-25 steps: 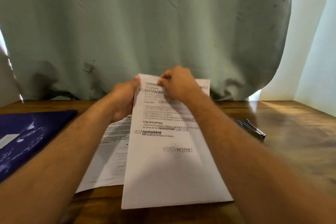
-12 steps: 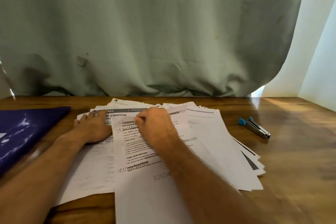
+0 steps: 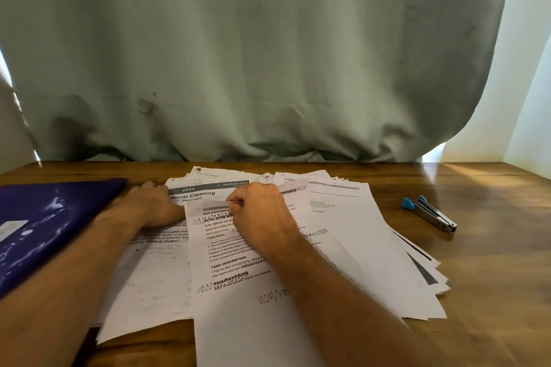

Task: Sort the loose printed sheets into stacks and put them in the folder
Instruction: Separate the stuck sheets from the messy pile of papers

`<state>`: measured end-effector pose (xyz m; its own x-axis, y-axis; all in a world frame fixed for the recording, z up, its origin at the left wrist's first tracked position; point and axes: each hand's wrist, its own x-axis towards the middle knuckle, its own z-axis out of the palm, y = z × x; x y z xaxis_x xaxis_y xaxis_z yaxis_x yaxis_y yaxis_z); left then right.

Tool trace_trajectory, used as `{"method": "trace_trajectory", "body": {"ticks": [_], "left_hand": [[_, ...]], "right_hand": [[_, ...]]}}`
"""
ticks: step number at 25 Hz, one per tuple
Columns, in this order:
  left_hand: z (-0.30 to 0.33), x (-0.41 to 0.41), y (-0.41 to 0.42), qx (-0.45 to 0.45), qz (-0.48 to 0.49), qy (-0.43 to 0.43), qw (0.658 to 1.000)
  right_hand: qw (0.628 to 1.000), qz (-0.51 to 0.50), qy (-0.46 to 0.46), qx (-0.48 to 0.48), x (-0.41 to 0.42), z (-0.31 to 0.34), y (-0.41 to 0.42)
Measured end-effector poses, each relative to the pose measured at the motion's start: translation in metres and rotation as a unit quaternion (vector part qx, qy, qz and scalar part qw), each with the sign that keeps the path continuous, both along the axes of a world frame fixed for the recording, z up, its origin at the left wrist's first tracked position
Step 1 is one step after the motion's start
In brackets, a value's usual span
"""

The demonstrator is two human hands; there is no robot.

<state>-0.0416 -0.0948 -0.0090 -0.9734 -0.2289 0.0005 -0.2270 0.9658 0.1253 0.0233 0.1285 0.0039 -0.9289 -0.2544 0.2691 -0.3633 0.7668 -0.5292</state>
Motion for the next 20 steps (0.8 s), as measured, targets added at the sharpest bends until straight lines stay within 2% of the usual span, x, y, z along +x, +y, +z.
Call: {"method": "trace_trajectory", "body": {"ticks": [3, 11, 13, 16, 18, 20], "left_hand": [[-0.004, -0.004, -0.003, 0.025, -0.005, 0.001, 1.0], [-0.011, 0.007, 0.0, 0.095, -0.025, 0.14, 0.985], [-0.007, 0.01, 0.001, 0.15, -0.042, 0.2, 0.967], [0.0, 0.01, 0.001, 0.277, -0.035, 0.28, 0.919], [0.003, 0.01, -0.002, 0.353, -0.011, 0.301, 0.886], [0.002, 0.009, -0.007, 0.383, 0.003, 0.3, 0.874]], "right_hand": [[1.0, -0.01, -0.013, -0.003, -0.005, -0.004, -0.002], [0.998, -0.047, 0.016, -0.04, -0.035, 0.014, -0.018], [0.997, -0.055, 0.017, -0.047, -0.043, 0.012, -0.027], [0.997, -0.06, 0.018, -0.049, -0.049, -0.001, -0.034], [0.998, -0.058, 0.022, -0.031, -0.051, -0.009, -0.035], [0.998, -0.053, 0.037, -0.016, -0.052, -0.015, -0.036]]}}
